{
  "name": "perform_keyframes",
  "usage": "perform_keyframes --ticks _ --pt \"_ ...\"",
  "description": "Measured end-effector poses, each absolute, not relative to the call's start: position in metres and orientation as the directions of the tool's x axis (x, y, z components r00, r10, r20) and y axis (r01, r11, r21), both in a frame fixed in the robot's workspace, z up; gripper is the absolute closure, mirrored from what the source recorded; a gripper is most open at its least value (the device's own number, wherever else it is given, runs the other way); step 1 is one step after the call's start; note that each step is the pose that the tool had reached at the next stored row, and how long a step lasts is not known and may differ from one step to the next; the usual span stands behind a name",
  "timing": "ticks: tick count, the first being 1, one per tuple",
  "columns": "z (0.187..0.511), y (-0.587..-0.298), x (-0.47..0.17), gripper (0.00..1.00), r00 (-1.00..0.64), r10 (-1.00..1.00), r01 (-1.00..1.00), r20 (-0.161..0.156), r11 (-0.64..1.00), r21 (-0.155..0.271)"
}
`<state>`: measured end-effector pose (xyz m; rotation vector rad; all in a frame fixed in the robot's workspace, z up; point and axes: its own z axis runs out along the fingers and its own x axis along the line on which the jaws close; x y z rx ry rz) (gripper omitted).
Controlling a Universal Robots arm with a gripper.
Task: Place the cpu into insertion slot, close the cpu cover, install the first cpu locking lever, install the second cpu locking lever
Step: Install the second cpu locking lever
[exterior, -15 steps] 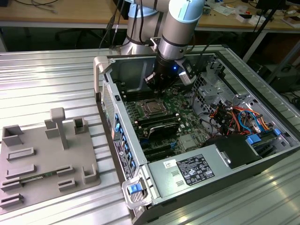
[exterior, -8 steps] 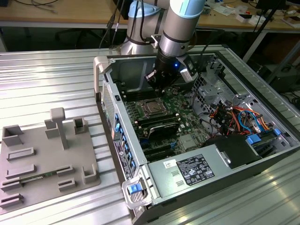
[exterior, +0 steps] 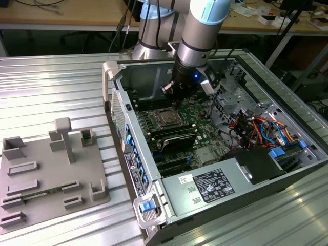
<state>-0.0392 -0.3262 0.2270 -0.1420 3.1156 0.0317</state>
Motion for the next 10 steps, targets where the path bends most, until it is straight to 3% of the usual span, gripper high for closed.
perform_keyframes --ticks 10 --pt "0.226 -0.341 -0.037 0.89 -0.996 -0.091 -0.091 -0.023 0.996 0.016"
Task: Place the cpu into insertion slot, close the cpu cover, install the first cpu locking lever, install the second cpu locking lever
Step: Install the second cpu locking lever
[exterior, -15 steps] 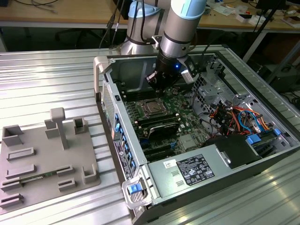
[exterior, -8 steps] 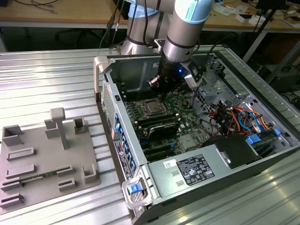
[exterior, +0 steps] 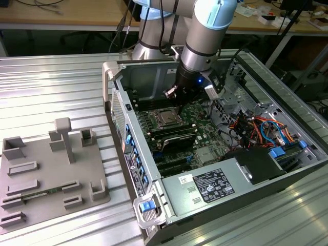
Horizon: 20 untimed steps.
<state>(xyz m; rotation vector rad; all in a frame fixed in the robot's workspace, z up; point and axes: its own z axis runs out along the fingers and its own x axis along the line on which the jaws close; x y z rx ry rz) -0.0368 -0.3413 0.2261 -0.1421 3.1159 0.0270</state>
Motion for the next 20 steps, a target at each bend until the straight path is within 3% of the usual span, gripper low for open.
perform_keyframes --ticks 11,20 --pt "0.235 -0.348 -0.037 0.89 -0.996 -0.091 -0.091 -0.023 0.996 0.016" --pt "0.235 -0.374 -0.037 0.89 -0.996 -0.091 -0.091 -0.023 0.996 0.016"
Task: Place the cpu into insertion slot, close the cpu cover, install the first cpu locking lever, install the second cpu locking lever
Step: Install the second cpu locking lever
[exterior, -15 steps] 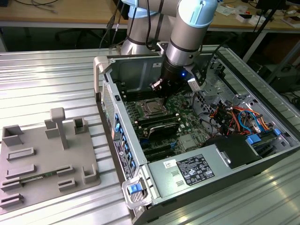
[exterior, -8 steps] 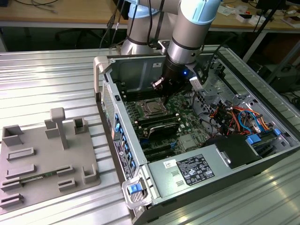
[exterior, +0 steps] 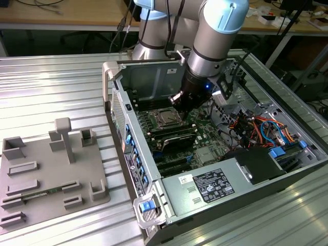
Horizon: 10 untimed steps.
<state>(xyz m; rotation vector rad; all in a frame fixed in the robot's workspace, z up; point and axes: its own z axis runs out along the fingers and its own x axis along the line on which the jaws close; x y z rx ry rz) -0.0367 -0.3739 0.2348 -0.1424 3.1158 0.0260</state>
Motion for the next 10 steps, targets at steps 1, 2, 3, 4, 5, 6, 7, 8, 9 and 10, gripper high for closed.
perform_keyframes --ticks 1,2,3,4,5,6,7,8,9,10 --pt "0.235 -0.375 -0.037 0.89 -0.996 -0.091 -0.091 -0.023 0.996 0.016" --pt "0.235 -0.375 -0.038 0.89 -0.996 -0.091 -0.091 -0.023 0.996 0.016" --pt "0.235 -0.376 -0.038 0.89 -0.996 -0.091 -0.091 -0.023 0.996 0.016" --pt "0.235 -0.376 -0.040 0.89 -0.996 -0.091 -0.091 -0.023 0.996 0.016" --pt "0.234 -0.376 -0.043 0.89 -0.996 -0.091 -0.091 -0.023 0.996 0.016" --pt "0.234 -0.376 -0.046 0.89 -0.996 -0.091 -0.091 -0.023 0.996 0.016" --pt "0.234 -0.376 -0.049 0.89 -0.996 -0.091 -0.091 -0.023 0.996 0.016" --pt "0.234 -0.377 -0.051 0.89 -0.996 -0.091 -0.091 -0.023 0.996 0.016" --pt "0.233 -0.377 -0.054 0.89 -0.996 -0.091 -0.091 -0.023 0.996 0.016" --pt "0.232 -0.377 -0.059 0.89 -0.996 -0.091 -0.091 -0.023 0.996 0.016"
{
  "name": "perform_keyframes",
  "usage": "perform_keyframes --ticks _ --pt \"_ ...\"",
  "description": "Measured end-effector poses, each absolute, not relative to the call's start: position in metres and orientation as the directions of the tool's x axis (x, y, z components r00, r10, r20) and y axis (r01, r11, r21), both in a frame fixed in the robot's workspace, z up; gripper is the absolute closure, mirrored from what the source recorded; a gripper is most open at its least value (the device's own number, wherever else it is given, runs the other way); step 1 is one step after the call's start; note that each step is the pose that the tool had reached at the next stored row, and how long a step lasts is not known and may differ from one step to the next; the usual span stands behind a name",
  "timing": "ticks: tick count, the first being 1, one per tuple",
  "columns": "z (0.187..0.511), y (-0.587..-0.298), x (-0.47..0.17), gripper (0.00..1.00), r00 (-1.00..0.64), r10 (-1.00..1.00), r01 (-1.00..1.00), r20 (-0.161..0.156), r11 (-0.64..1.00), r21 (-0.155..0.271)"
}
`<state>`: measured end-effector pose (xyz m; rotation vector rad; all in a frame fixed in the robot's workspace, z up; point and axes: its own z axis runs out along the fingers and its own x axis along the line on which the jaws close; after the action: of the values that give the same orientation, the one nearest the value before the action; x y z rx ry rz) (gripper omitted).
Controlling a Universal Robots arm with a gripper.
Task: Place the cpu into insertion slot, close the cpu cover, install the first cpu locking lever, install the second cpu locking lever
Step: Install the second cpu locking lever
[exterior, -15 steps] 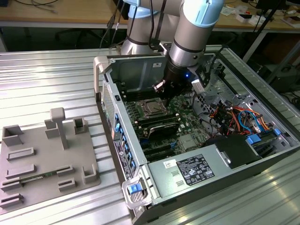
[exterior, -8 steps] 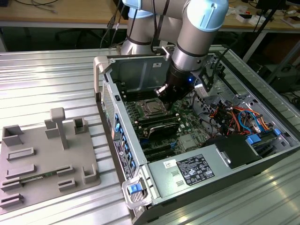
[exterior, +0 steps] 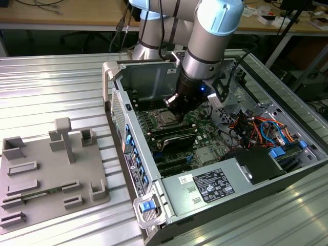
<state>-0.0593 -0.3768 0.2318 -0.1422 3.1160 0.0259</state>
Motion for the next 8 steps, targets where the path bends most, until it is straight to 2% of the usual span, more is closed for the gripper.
perform_keyframes --ticks 8 --pt "0.2338 -0.3769 -0.0718 0.89 -0.996 -0.091 -0.091 -0.022 0.996 0.016"
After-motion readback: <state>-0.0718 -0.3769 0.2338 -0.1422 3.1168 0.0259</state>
